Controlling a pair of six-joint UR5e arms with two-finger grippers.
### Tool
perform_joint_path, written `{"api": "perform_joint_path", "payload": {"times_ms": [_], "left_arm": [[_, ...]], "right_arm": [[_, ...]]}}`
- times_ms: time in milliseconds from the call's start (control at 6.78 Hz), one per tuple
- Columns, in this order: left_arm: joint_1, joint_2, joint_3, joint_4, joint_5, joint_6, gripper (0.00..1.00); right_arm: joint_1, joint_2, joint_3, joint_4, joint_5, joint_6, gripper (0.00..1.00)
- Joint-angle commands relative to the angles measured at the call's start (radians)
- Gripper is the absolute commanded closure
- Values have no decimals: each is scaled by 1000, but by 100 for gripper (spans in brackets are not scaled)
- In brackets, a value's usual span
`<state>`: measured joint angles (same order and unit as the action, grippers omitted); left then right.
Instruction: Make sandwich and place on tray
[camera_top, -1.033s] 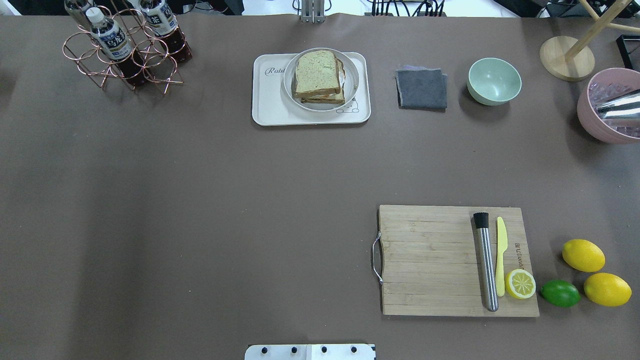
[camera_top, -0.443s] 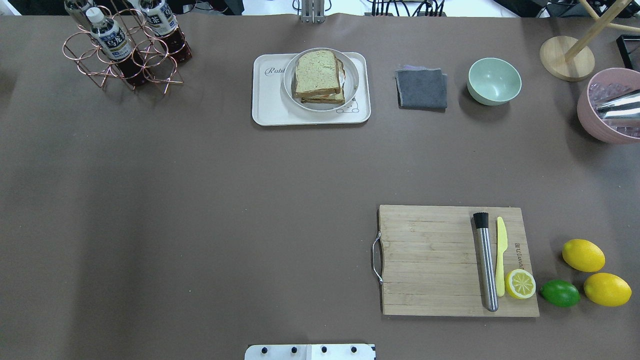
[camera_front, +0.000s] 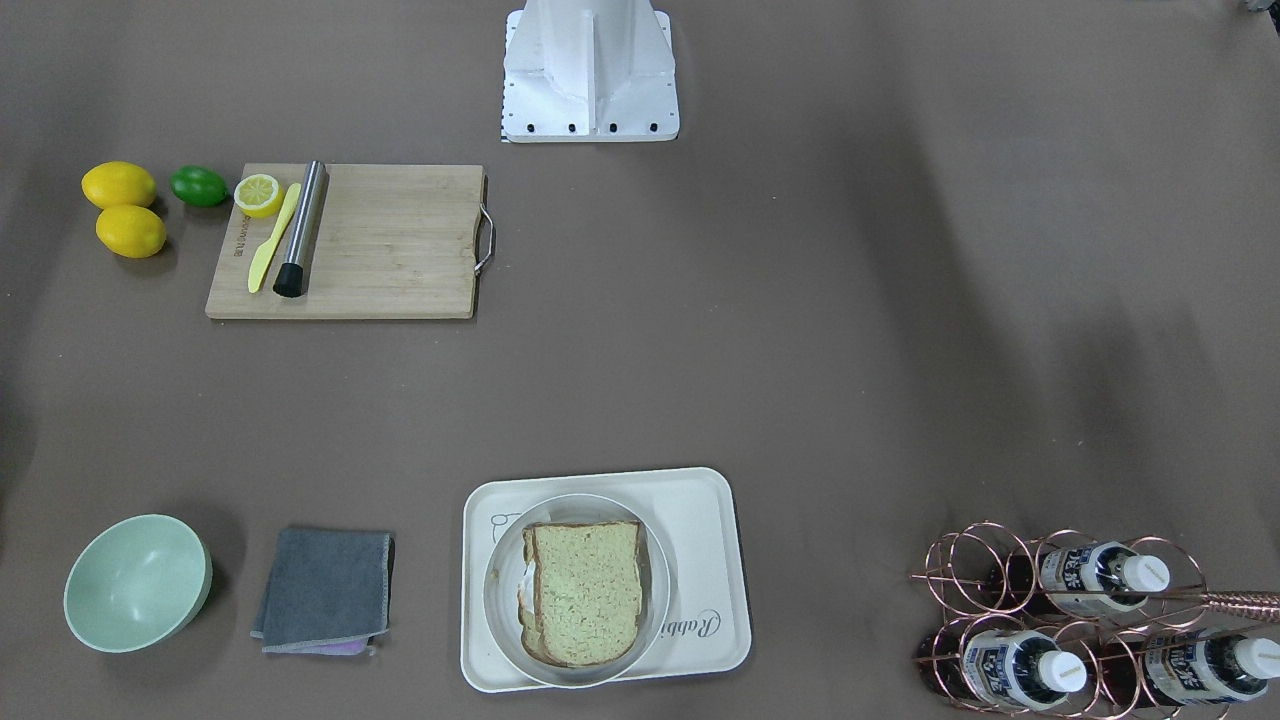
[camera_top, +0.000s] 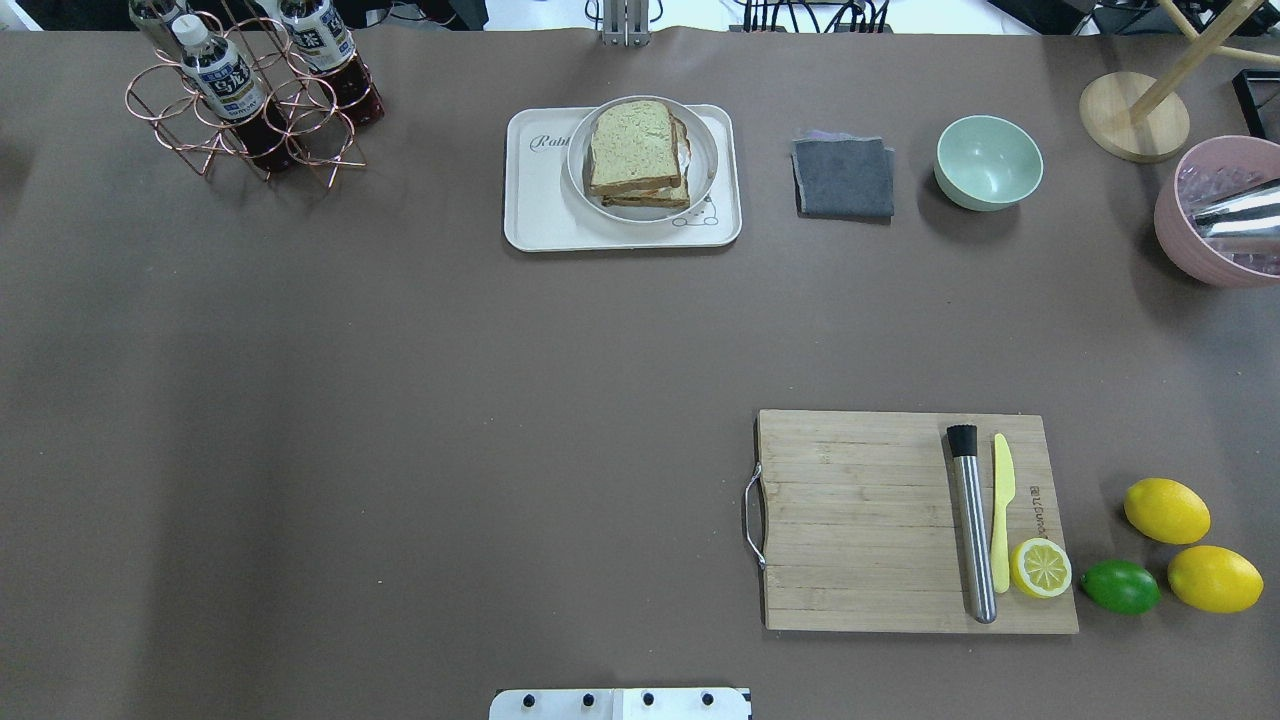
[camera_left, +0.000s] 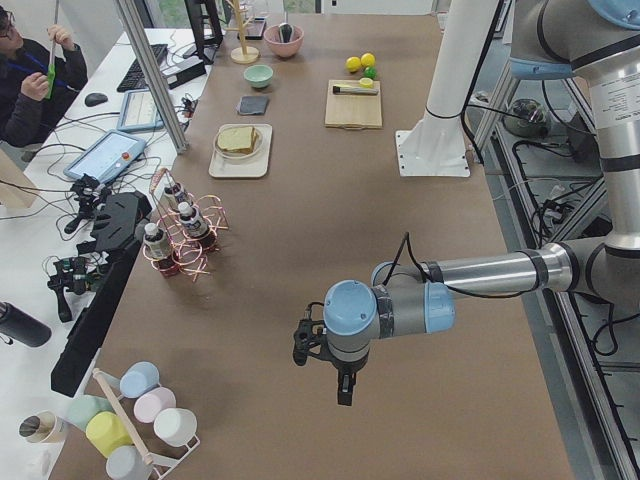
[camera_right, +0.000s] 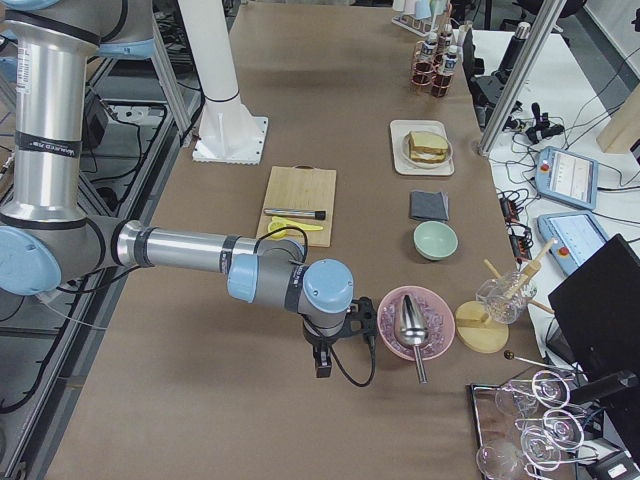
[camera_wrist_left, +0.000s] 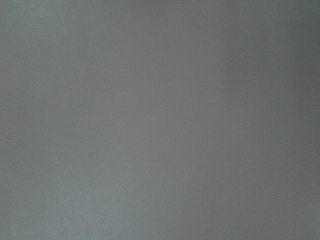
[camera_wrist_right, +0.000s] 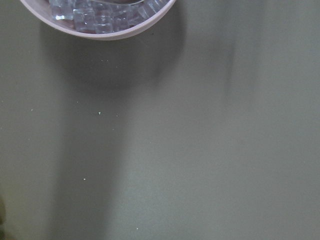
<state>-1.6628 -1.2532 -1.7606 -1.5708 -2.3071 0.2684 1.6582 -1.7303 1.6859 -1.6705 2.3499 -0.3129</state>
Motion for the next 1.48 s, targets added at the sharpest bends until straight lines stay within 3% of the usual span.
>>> {"api": "perform_joint_path", "payload": {"times_ms": [0, 1328], "left_arm": [[0, 0, 1, 0, 0, 0, 2], [2, -3, 15, 0, -2, 0, 2]], "right_arm": [[0, -2, 0, 2, 12, -2, 0], [-2, -2, -6, -2, 43, -3, 0]]}}
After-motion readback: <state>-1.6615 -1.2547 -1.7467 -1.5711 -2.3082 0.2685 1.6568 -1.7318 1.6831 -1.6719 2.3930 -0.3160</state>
